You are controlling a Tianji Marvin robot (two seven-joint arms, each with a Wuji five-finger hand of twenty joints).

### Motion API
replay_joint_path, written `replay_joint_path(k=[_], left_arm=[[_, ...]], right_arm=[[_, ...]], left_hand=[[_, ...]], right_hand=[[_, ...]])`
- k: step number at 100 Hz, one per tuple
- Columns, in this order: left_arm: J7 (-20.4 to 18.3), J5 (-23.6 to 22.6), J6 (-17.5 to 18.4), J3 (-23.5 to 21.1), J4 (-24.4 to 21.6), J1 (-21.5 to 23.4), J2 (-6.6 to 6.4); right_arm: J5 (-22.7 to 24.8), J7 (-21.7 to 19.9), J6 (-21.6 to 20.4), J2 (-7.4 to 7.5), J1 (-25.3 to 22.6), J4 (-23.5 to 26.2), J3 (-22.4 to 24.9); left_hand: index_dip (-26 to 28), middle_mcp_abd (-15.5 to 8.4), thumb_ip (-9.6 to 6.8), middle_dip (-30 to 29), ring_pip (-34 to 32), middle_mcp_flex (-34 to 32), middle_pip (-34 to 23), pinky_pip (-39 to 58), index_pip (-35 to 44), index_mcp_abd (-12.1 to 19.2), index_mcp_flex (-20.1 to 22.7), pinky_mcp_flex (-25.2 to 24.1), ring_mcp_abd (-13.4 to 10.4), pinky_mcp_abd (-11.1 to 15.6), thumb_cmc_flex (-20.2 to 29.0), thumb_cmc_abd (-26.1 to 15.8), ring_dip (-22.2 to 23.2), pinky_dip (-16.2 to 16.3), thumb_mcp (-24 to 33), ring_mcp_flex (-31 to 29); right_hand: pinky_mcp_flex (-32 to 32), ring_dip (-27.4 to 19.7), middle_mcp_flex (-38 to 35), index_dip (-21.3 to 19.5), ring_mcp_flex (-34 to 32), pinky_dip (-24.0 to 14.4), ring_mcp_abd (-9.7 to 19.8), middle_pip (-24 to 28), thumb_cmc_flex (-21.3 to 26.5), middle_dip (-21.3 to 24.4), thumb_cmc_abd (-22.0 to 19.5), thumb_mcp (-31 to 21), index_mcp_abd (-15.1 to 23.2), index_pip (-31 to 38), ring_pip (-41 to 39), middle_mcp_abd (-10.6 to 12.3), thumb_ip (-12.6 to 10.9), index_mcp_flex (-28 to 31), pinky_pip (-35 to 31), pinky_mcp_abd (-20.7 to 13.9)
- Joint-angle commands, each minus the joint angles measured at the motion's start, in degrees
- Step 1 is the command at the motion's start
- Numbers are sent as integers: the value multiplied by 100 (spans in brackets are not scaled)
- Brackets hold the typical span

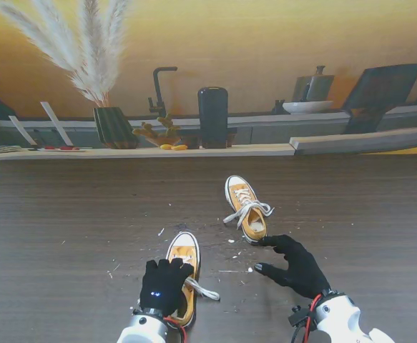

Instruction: Tie the shoelaces into a bow on the shoes

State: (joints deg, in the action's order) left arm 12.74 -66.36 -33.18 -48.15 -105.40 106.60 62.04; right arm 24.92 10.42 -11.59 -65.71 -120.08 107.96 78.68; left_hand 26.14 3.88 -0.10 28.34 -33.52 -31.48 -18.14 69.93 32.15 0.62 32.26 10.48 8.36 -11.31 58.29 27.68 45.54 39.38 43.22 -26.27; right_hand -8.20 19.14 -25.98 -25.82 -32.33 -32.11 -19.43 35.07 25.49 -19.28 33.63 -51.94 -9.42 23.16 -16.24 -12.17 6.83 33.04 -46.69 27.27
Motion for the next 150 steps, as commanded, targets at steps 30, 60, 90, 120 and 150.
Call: replay_joint_path(k=[30, 60, 90, 120, 150], left_arm=[[816, 142, 367, -256, 452, -257, 132], [1612, 287, 943, -662, 465, -641, 272], [1623, 711, 1313, -618, 1142, -1909, 392], [1751, 1717, 1611, 5, 2657, -3344, 703], [1955, 2595, 1969, 826, 4329, -4432, 1132]], right_arm=[[-69, -156, -62, 36, -71, 101, -32], [-110, -235, -106, 53, -78, 121, -52], [-149, -368, -15, 78, -35, 125, -108], [-163, -423, 50, 87, 2, 119, -132], [-174, -486, 127, 100, 49, 114, -191]], left_hand=[[2664, -376, 484, 3194, -2677, -2137, -2512, 2256, 3565, 1346, 1508, 1790, 223, 933, 1158, 150, 1300, -57, 905, -986], [3056, -290, 501, 3650, -3154, -2199, -2832, 2441, 3814, 1245, 1440, 2167, 272, 990, 1119, 219, 1401, 518, 1176, -1010], [2963, -418, 514, 3485, -3033, -2067, -2717, 2158, 3675, 1346, 1354, 1872, 129, 938, 1163, 105, 1227, 406, 949, -906], [2439, -474, 414, 3008, -2691, -1909, -2416, 1904, 3166, 1336, 1253, 1515, -24, 797, 1177, -8, 919, -51, 619, -854], [1756, -403, 314, 3055, -2060, -1773, -1569, 1442, 2577, 1188, 878, 1132, -51, 693, 860, -92, 776, 265, 263, -687]], right_hand=[[-69, -14, -203, 34, -154, -95, -42, -105, -309, 56, -152, -1, 59, -40, 73, -107, -3, 205, -13, 15], [-79, -14, -277, 24, -188, -84, -53, -149, -359, 61, -212, -15, 59, -80, 69, -135, -12, 290, -39, 25], [-74, -9, -288, 5, -202, -71, -38, -167, -370, 52, -233, -15, 62, -119, 60, -139, -14, 291, -56, 11], [-73, -3, -280, -15, -198, -61, -21, -172, -363, 44, -231, -20, 62, -143, 47, -133, -15, 282, -67, 4], [-72, 14, -282, -32, -210, -56, 17, -175, -363, 41, -231, -25, 50, -152, 7, -148, -12, 292, -78, -5]])
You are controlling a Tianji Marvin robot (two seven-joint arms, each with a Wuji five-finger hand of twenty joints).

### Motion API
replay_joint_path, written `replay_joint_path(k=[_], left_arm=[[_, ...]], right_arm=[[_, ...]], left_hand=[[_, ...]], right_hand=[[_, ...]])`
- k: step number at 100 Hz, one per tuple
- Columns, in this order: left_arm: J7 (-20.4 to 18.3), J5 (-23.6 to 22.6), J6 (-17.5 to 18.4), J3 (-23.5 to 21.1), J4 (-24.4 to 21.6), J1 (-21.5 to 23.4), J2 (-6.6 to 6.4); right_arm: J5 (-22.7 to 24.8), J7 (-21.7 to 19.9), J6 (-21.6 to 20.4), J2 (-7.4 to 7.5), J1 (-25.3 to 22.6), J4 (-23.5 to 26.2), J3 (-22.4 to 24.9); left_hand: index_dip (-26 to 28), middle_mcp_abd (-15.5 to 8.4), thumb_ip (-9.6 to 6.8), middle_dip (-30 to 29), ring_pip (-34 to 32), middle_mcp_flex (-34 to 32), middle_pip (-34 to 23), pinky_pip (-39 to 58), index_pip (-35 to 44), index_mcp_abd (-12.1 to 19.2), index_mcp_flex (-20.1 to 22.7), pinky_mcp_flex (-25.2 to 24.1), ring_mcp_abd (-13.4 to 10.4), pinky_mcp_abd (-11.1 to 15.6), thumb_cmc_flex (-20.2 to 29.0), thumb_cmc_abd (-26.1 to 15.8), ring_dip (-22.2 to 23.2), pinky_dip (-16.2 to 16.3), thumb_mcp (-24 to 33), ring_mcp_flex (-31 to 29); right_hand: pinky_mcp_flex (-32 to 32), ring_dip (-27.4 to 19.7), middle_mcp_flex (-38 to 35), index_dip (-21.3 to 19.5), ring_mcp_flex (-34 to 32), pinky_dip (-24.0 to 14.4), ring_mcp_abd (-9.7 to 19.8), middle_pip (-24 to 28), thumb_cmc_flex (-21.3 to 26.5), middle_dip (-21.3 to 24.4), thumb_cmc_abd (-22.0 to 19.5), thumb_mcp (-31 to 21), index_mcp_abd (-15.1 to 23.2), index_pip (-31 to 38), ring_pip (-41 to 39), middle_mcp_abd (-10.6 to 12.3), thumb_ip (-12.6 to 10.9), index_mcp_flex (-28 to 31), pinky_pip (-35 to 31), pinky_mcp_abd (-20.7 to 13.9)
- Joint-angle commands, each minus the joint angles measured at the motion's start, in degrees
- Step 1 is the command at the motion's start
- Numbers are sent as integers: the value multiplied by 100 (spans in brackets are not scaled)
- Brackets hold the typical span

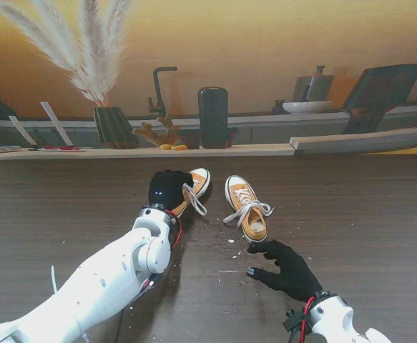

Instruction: Tie the shoelaces into a bow on the shoes

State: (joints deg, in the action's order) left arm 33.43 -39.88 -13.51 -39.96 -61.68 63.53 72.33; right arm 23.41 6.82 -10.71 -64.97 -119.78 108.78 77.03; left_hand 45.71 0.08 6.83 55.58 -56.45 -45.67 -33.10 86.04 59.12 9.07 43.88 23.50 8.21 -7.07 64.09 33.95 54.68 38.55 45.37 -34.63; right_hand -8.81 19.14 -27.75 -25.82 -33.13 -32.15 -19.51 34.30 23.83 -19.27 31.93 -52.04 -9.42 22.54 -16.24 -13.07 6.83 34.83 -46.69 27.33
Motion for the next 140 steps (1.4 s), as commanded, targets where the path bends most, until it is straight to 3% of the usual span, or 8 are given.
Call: replay_joint_path(k=[1, 10, 17, 24, 43, 92, 115, 140], left_arm=[[-112, -35, 10, 27, -7, -144, 113], [-235, 95, 4, 160, 116, -223, 157], [-507, 85, -114, 192, -18, -169, 107], [-718, 50, -328, 187, -149, -104, 56], [-1053, 59, -818, -110, -720, 274, -66], [-2136, -489, -1411, -1448, -3223, 2030, -585], [-2227, -625, -659, -2309, -4655, 3548, -726], [-1775, -289, 1323, -2722, -5229, 5061, -756]], right_arm=[[-27, -132, 42, 27, 22, 31, -30], [-99, -200, 78, 35, 40, 33, -56], [-141, -237, 87, 40, 45, 34, -61], [-143, -232, 80, 38, 46, 32, -62], [-72, -74, 12, 17, 30, 34, -130], [11, 53, -121, 2, 34, -4, -156], [256, 280, -274, -25, 39, -112, -38], [1232, 824, -622, -25, 9, -248, 95]], left_hand=[[-238, -10, -381, 382, 295, -361, 48, -229, -167, 316, -328, -200, -30, 256, 239, -729, -141, 403, 13, 167], [-1073, 194, -554, 522, 765, 197, 1045, -734, -829, 141, -1264, -748, -149, 122, -734, -869, -651, 443, -588, 835], [-1454, 261, -960, -1394, 1071, 1372, 220, -964, -1555, -174, -1730, -1062, -117, 51, -1849, -1116, -1082, 462, -1053, 1173], [-1683, 311, -1354, -1921, 1391, 1666, 534, -1051, -2415, -647, -1860, -1176, -56, -11, -2642, -1492, -1212, 470, -1919, 1270], [-2224, 491, -1409, -2521, 2313, 2509, 1418, -1403, -3603, -1032, -2250, -1640, 99, -64, -2681, -1574, -1548, 415, -3245, 1808], [-2429, 764, -1508, -2824, 3193, 3100, 1871, -2221, -4138, -1366, -2404, -2197, 252, -68, -2231, -1837, -1915, 280, -3322, 2404], [-2429, 827, -1519, -2909, 3631, 3071, 2010, -3043, -4265, -1382, -2304, -2349, 315, -259, -2046, -1979, -2133, 108, -3633, 2438], [-2414, 881, -1549, -3057, 4122, 2738, 2196, -4116, -4392, -1378, -2062, -2344, 407, -467, -1899, -2069, -2391, -132, -3868, 2182]], right_hand=[[-11, 15, -109, -33, -129, -51, 28, -97, -196, 40, -59, -15, 51, -90, 5, -56, -12, 114, -78, -11], [-19, 23, -105, -37, -131, -52, 39, -96, -176, 38, -46, -25, 45, -94, -16, -65, -14, 112, -87, -16], [-12, 31, -110, -39, -136, -50, 33, -93, -183, 37, -46, -25, 51, -100, -34, -58, -11, 106, -86, -12], [-13, 35, -117, -43, -134, -50, 42, -88, -174, 35, -57, -39, 34, -99, -46, -61, -14, 116, -87, -19], [-30, 56, -214, -49, -189, -48, 9, -82, -211, 35, -94, -163, 32, -96, -100, -103, -30, 166, -95, -1], [-41, 62, -220, -62, -179, -40, 27, -76, -205, 34, -64, -202, 35, -100, -145, -99, -13, 165, -121, -13], [67, 39, -176, -58, -81, 5, 70, -127, -270, 53, -113, -78, 84, -121, -96, -71, -3, 128, -47, -159], [408, -47, -123, -49, 153, 298, 180, -284, -389, 87, -234, 196, 184, -155, 139, -24, -25, 164, 502, -578]])
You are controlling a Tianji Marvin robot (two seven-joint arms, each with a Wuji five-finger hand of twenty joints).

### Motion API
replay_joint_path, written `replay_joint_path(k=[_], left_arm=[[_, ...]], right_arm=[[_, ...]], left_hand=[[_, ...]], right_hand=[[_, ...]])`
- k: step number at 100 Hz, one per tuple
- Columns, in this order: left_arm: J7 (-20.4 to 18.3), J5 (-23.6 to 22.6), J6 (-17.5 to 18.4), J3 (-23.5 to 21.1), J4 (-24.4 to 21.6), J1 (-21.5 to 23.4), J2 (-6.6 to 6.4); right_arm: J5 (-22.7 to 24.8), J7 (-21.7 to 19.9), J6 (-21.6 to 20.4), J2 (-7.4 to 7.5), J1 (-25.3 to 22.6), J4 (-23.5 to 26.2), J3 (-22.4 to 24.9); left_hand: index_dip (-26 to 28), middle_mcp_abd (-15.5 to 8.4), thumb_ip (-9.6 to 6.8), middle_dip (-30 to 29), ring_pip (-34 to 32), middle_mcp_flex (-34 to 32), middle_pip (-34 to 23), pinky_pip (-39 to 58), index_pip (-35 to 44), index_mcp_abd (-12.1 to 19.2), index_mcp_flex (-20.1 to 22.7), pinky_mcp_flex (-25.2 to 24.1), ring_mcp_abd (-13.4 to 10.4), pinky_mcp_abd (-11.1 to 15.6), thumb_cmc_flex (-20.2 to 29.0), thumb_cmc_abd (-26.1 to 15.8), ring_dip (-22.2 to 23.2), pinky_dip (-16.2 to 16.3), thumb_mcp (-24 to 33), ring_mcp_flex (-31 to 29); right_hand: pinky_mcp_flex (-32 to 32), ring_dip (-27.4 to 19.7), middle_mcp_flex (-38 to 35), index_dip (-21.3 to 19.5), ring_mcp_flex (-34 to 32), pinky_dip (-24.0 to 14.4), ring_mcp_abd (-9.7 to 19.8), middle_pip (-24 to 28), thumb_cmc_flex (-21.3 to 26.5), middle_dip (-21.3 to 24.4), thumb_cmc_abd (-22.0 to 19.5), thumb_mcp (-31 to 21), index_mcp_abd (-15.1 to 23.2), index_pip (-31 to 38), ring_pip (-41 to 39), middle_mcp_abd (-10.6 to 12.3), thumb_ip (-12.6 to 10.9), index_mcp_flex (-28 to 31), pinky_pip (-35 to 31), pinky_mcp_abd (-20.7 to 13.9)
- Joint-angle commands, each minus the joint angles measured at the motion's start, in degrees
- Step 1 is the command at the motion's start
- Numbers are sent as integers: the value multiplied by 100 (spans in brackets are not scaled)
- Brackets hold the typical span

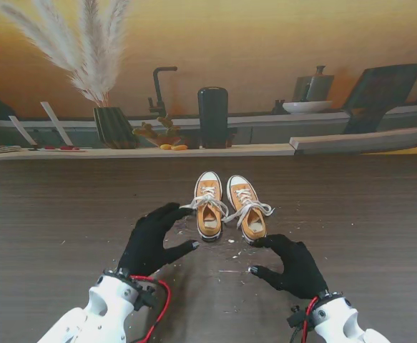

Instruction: Tie the shoelaces into a bow on the shoes

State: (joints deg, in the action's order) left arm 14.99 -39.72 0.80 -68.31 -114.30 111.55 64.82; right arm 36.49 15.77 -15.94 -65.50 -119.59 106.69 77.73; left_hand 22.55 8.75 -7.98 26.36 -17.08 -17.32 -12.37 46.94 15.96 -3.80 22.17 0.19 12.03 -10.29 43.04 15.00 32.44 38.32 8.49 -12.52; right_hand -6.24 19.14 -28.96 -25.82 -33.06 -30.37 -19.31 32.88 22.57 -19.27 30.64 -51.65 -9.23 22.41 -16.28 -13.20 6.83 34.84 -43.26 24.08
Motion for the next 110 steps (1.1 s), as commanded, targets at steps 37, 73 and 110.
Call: replay_joint_path(k=[37, 73, 110], left_arm=[[1136, -58, 1802, 68, 1329, 320, 143], [976, 80, 1549, -1, 1489, 157, 143], [813, 151, 1470, 30, 1555, 61, 126]], right_arm=[[794, -1024, -715, 318, 381, -461, 327], [808, -1249, -621, 366, 415, -461, 243], [729, -1131, -622, 335, 416, -471, 262]], left_hand=[[-570, -139, 49, -766, 1228, -536, 630, -2172, -452, 371, 390, 155, -219, -253, 42, -500, -1143, -722, -428, -167], [-658, -148, 11, -877, 1290, -546, 663, -2846, -372, 295, 509, 398, -207, -327, 52, -538, -1176, -548, -399, -199], [-614, -122, 4, -879, 1294, -556, 660, -3240, -301, 237, 663, 549, -183, -374, 104, -562, -1177, -327, -369, -196]], right_hand=[[624, -413, 199, 2, 814, 781, 745, -1187, -935, 270, -678, 1190, 965, -307, 1143, 605, -73, -168, 1270, -1107], [563, -417, 184, 11, 757, 778, 737, -1246, -914, 259, -742, 1117, 1006, -249, 1243, 631, -98, -301, 1356, -1087], [476, -383, 125, 41, 668, 721, 707, -1236, -881, 241, -741, 1059, 998, -211, 1228, 606, -107, -288, 1344, -1059]])
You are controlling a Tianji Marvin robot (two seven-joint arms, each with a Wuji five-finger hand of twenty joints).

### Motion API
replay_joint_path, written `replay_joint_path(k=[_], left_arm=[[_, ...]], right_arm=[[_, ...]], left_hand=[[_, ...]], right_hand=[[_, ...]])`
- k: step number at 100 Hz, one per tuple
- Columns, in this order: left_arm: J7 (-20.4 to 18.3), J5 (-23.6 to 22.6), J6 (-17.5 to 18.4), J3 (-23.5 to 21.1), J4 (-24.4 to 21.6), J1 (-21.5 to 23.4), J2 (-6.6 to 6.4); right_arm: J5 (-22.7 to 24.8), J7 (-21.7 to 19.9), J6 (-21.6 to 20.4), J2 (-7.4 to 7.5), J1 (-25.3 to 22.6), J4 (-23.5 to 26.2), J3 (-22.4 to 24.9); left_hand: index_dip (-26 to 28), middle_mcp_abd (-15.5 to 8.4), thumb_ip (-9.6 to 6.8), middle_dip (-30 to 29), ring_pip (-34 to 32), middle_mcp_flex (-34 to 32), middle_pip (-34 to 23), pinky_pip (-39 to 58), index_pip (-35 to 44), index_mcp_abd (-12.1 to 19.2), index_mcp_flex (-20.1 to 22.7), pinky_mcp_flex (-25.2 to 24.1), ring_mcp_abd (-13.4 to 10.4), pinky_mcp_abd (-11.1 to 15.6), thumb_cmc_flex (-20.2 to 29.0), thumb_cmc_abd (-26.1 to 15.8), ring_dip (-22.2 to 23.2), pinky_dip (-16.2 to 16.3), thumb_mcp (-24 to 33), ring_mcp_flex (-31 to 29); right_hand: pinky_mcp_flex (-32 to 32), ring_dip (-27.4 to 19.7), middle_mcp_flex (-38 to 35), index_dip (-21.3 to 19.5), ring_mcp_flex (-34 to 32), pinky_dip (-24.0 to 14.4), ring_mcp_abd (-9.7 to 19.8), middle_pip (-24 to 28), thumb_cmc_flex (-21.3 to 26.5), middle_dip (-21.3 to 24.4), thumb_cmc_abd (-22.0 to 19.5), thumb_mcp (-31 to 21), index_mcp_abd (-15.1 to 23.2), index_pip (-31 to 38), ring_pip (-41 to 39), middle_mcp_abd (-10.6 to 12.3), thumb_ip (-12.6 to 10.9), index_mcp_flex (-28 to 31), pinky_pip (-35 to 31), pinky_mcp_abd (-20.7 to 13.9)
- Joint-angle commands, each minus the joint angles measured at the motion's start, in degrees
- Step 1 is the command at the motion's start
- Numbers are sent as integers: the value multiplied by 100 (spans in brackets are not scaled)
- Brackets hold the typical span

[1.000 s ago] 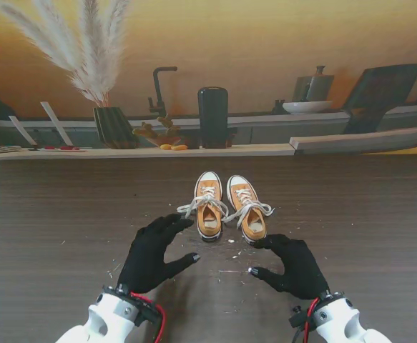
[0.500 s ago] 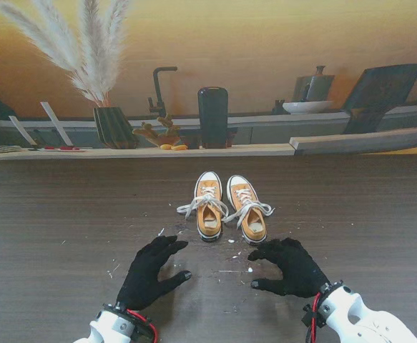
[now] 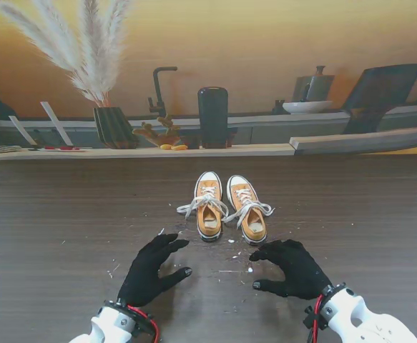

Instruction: Tie the shoelaces into a bow on the shoes

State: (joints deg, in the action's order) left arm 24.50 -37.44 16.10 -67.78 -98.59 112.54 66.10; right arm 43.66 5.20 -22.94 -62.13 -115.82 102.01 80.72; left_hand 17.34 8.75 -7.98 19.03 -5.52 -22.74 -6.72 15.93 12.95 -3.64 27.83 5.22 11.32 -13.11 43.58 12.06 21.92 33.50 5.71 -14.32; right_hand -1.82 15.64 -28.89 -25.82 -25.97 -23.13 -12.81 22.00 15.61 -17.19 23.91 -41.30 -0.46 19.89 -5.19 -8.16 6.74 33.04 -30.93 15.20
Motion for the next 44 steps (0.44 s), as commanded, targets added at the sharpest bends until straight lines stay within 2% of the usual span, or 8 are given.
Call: replay_joint_path(k=[1, 44], left_arm=[[-150, -67, -65, -25, -15, -43, -3], [-494, 331, 12, 12, 204, -309, -4]], right_arm=[[12, -77, 91, -2, 45, -7, -42], [135, 9, 518, -9, 124, -62, -151]], left_hand=[[-91, -125, 4, -145, 138, -15, 94, -142, 1, 223, 99, 44, -112, -92, 48, -272, -125, 160, -91, -15], [-54, -84, -6, -135, 137, -33, 86, -232, 38, 184, 177, 32, -97, -90, 97, -284, -120, 283, -58, 3]], right_hand=[[34, -34, 122, 42, -39, -3, 53, -148, -182, 32, -69, 21, 130, 41, 120, 106, -97, -111, 111, -171], [-11, -21, 129, 69, -55, -49, 39, -102, -180, 19, -93, 9, 89, 67, 116, 91, -93, -129, 103, -183]])
